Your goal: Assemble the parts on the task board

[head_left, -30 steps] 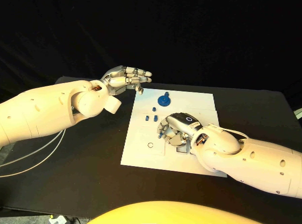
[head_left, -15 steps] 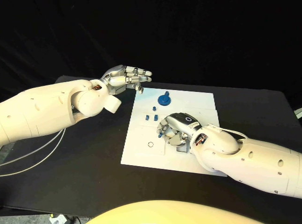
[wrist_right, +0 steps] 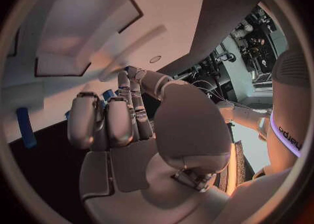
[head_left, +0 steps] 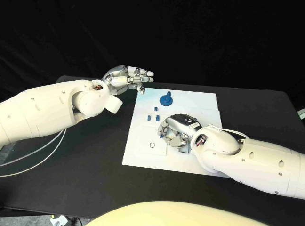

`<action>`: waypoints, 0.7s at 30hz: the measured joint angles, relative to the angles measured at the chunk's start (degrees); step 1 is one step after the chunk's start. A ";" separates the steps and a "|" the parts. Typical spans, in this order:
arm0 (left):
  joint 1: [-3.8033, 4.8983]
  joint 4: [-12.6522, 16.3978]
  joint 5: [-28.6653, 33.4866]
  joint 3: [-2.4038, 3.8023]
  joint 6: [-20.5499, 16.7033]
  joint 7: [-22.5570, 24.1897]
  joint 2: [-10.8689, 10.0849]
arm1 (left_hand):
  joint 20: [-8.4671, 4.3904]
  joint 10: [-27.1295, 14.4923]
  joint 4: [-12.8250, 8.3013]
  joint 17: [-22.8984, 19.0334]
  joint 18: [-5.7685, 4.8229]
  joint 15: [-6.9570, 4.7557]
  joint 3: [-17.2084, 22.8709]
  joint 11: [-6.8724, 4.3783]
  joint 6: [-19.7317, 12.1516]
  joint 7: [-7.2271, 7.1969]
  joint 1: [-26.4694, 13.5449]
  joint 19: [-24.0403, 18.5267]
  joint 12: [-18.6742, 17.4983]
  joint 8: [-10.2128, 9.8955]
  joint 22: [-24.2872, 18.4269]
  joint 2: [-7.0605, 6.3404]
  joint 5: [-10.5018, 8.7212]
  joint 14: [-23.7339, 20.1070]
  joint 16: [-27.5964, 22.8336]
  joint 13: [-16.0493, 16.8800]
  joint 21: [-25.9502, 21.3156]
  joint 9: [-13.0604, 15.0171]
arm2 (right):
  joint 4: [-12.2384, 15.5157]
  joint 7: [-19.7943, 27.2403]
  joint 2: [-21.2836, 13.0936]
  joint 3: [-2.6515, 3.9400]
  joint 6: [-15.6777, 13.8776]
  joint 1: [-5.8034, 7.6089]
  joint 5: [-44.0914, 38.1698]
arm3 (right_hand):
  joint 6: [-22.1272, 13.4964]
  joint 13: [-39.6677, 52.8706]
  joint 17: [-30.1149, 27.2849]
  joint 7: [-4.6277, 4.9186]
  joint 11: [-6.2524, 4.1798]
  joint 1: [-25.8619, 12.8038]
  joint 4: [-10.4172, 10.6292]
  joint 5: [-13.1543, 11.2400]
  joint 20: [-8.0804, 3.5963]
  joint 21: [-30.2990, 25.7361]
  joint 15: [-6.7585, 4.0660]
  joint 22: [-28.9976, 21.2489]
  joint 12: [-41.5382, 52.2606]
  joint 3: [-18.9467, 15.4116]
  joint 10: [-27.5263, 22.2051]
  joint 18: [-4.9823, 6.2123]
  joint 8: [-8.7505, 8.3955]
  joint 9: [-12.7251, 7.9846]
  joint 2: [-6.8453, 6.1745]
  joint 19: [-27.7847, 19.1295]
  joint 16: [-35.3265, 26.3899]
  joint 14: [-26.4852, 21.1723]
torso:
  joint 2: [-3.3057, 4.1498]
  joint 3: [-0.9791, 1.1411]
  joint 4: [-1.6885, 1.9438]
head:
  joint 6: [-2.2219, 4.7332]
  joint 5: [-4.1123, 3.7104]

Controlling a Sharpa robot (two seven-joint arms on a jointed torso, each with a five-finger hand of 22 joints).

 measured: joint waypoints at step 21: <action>0.00 -0.05 0.00 0.00 0.33 -0.32 -0.13 | 0.00 -0.01 0.00 0.00 -0.01 0.00 0.00 0.00 0.00 0.00 0.00 0.00 0.26 0.00 -0.01 0.00 0.00 0.00 0.00 0.00 0.00 -0.01 | 0.36 -0.07 -0.68 -0.30 -1.05 -0.15 0.62 | -6.49 1.13 -1.34 2.01 1.77 -1.53 0.82 1.05 2.48 -5.23 2.27 -4.36 -0.99 -0.81 -5.96 0.06 -0.37 1.29 -1.50 -2.52 0.22 0.79 | -0.04 0.04 -0.02 | 0.10 -0.36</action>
